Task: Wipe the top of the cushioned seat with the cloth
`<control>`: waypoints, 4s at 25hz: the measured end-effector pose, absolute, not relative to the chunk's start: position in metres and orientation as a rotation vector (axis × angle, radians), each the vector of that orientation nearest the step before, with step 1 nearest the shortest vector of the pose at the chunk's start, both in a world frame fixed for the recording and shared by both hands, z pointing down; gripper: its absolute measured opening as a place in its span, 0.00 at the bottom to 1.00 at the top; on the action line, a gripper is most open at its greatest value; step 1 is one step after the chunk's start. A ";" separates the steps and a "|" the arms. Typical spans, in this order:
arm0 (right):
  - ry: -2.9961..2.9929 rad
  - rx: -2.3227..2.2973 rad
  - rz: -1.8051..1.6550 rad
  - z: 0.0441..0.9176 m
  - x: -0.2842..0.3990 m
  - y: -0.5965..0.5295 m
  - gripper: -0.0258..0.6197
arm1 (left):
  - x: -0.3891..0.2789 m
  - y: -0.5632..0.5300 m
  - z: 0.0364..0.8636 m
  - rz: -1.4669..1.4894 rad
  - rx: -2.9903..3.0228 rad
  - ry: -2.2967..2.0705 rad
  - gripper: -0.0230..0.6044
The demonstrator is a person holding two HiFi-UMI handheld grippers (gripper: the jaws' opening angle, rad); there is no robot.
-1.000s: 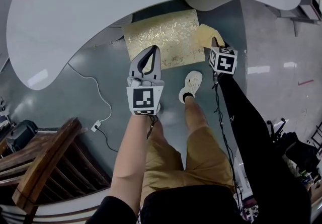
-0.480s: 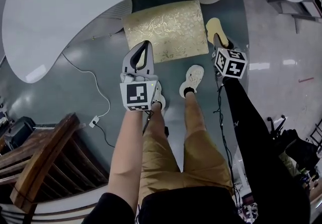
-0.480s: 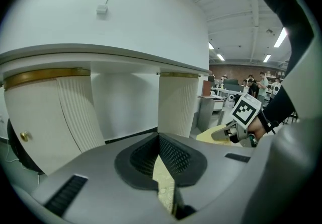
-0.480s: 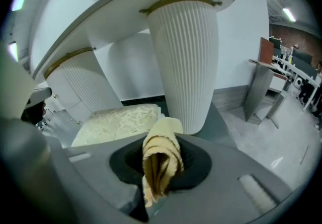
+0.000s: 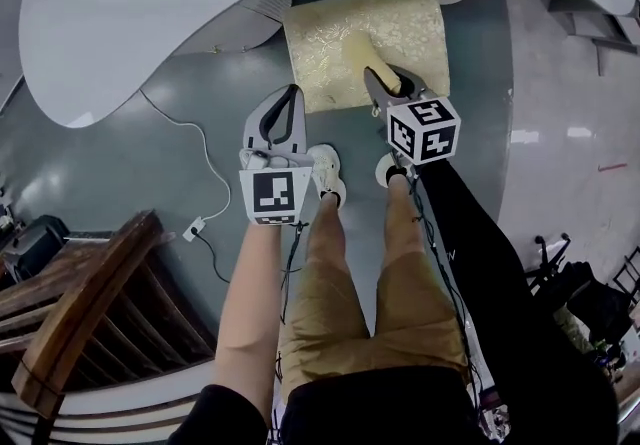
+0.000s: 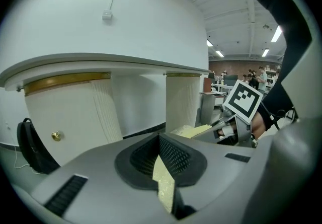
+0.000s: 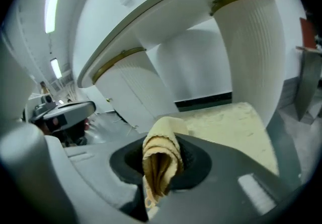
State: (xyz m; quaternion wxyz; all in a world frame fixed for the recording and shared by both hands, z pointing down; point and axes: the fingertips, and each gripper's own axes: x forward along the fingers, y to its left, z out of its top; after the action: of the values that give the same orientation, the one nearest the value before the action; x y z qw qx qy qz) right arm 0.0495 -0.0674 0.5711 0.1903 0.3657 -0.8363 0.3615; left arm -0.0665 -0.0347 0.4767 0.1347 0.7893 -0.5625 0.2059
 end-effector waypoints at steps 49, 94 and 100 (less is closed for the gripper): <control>-1.699 1.543 0.888 0.641 0.340 -0.088 0.13 | 0.042 -0.064 0.465 0.537 2.322 -1.580 0.05; -2.072 0.900 1.076 0.639 -0.047 0.029 0.13 | -0.123 0.041 0.456 0.482 2.185 -1.779 0.05; -2.049 0.938 1.073 0.644 0.010 0.005 0.13 | -0.084 0.020 0.452 0.469 2.198 -1.768 0.05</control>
State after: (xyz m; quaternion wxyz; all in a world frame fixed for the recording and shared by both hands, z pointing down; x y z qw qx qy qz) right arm 0.0099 0.0045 0.6444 0.3174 0.3562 -0.7786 0.4077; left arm -0.0844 0.0197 0.4521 0.1407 0.7610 -0.6121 0.1623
